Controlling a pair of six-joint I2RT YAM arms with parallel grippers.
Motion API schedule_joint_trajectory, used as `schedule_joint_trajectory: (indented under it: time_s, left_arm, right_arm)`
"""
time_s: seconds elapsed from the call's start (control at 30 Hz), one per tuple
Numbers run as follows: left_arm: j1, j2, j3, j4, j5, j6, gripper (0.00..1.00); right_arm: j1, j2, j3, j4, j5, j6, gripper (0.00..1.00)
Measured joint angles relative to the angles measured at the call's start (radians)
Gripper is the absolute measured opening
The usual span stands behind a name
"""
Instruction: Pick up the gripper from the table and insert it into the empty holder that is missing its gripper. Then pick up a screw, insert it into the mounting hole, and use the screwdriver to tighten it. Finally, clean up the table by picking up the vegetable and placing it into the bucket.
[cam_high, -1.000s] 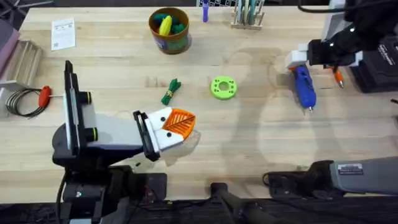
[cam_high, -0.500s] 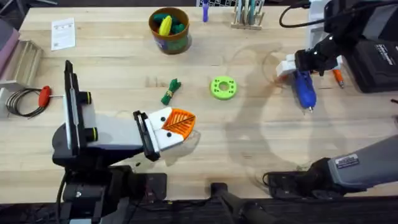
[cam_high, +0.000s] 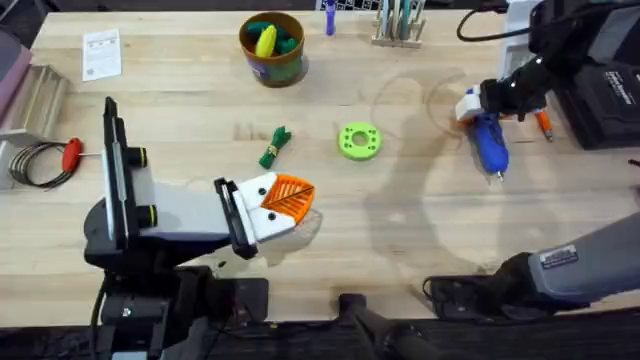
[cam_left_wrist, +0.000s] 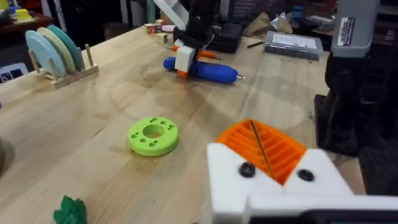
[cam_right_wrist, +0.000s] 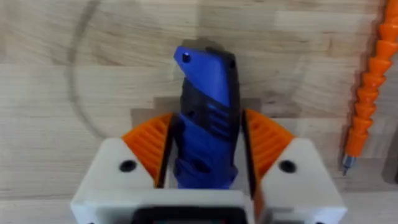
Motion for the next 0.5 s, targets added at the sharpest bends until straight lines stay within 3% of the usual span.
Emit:
schedule_joint_trajectory:
  time_s: [0.07, 0.17, 0.2, 0.5]
  left_arm:
    - [0.0, 0.0, 0.0, 0.0, 0.0, 0.0, 0.015]
    - [0.0, 0.0, 0.0, 0.0, 0.0, 0.0, 0.015]
    - [0.0, 0.0, 0.0, 0.0, 0.0, 0.0, 0.015]
    - [0.0, 0.0, 0.0, 0.0, 0.0, 0.0, 0.015]
  right_arm:
    - [0.001, 0.003, 0.001, -0.002, -0.002, -0.002, 0.526]
    - [0.0, 0.013, 0.005, 0.0, 0.003, -0.006, 0.125]
    - [0.0, 0.017, 0.01, 0.001, 0.002, -0.001, 0.043]
    - [-0.001, 0.021, 0.015, -0.002, 0.003, -0.005, 0.023]
